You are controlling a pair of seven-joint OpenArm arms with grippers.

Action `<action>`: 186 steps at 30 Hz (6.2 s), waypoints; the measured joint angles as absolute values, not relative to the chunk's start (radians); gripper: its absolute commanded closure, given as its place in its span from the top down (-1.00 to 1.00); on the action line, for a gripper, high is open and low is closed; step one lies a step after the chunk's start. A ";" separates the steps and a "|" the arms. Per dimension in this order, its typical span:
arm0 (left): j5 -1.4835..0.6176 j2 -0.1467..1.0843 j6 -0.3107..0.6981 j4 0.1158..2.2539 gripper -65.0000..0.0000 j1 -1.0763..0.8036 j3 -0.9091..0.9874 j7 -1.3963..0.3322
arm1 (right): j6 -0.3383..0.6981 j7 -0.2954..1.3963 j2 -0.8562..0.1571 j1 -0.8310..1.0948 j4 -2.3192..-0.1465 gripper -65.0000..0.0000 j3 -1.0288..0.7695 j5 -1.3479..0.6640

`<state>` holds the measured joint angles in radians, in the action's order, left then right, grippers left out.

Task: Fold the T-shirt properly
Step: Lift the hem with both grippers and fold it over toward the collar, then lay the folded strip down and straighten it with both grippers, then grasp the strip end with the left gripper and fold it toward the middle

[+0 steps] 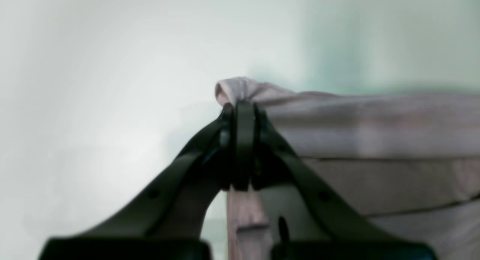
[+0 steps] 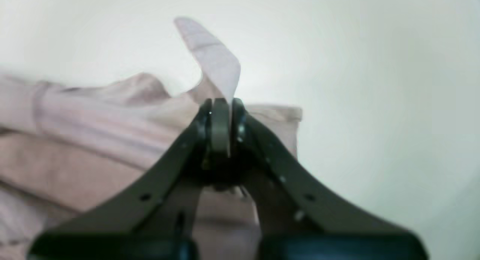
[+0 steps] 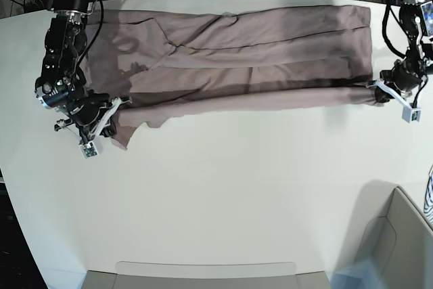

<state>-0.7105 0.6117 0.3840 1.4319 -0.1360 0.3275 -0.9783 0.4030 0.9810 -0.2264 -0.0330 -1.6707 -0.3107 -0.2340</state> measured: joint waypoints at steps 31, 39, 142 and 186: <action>-0.714 0.559 0.386 1.741 -1.00 -0.436 0.465 -1.040 | 0.444 1.089 -0.227 0.340 -2.034 -1.00 -0.464 -0.243; -0.707 0.532 0.385 1.741 -1.00 -0.490 0.468 -1.039 | 0.502 1.085 -0.224 0.397 -2.034 -1.00 -0.499 -0.247; -0.745 0.197 0.546 2.014 -1.00 -0.396 0.520 -1.335 | 0.509 1.084 -0.221 0.399 -1.996 -0.17 -0.498 -0.236; -0.744 0.050 0.257 1.983 -0.59 -0.305 0.012 -1.177 | 0.509 1.084 -0.221 0.402 -1.996 -0.17 -0.498 -0.233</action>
